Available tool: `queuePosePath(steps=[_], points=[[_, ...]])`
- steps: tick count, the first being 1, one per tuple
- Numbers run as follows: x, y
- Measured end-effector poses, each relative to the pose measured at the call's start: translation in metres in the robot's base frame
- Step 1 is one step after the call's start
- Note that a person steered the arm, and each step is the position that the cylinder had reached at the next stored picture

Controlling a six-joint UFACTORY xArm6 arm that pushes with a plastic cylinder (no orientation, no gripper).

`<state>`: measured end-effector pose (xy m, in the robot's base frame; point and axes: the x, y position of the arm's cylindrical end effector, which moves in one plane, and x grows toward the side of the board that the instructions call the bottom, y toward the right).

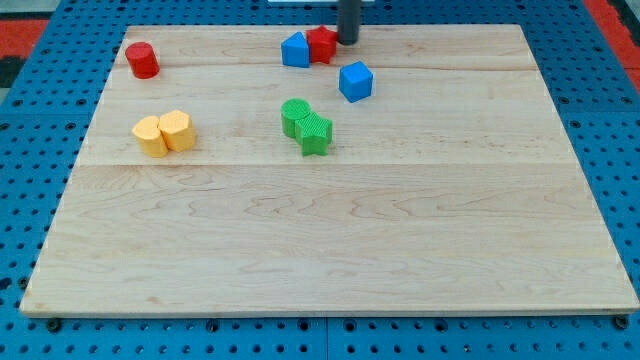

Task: Move both the blue blocks to the top right side of the green circle

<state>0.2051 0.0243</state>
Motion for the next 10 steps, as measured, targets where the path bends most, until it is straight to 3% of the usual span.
queuePosePath(steps=[1, 2, 3, 4, 6, 7, 9, 10], points=[[-0.011, -0.016], [-0.005, -0.076], [0.035, -0.087], [0.087, -0.078], [0.101, -0.020], [0.062, -0.052], [0.019, 0.033], [-0.010, -0.007]])
